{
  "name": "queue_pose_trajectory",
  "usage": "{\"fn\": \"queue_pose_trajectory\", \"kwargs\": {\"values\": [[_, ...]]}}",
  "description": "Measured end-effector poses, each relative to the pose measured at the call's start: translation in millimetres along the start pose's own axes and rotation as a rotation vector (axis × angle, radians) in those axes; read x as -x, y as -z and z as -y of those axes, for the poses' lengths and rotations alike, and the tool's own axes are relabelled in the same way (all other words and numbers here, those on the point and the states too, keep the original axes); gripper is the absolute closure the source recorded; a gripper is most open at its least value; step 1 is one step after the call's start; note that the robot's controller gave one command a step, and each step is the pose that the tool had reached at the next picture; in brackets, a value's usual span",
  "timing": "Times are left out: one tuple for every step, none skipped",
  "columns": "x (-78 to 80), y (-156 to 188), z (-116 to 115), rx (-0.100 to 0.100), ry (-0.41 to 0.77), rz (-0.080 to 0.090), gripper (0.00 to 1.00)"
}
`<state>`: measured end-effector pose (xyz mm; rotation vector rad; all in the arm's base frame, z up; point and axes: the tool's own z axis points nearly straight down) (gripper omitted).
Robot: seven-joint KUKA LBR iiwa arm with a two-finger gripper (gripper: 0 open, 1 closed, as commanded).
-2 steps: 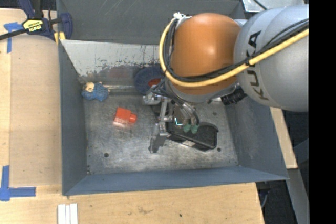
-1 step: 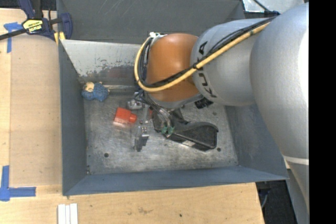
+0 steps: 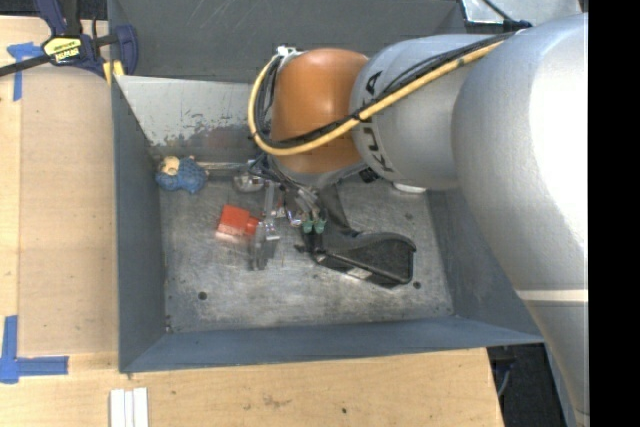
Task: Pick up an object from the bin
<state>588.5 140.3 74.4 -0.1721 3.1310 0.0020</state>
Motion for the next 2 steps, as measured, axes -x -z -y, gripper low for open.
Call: {"fn": "queue_pose_trajectory", "kwargs": {"values": [[3.1, 4.1, -0.1, 0.002, -0.003, 0.012, 1.00], [-8.1, 165.2, -8.4, 0.000, 0.160, 0.007, 1.00]]}}
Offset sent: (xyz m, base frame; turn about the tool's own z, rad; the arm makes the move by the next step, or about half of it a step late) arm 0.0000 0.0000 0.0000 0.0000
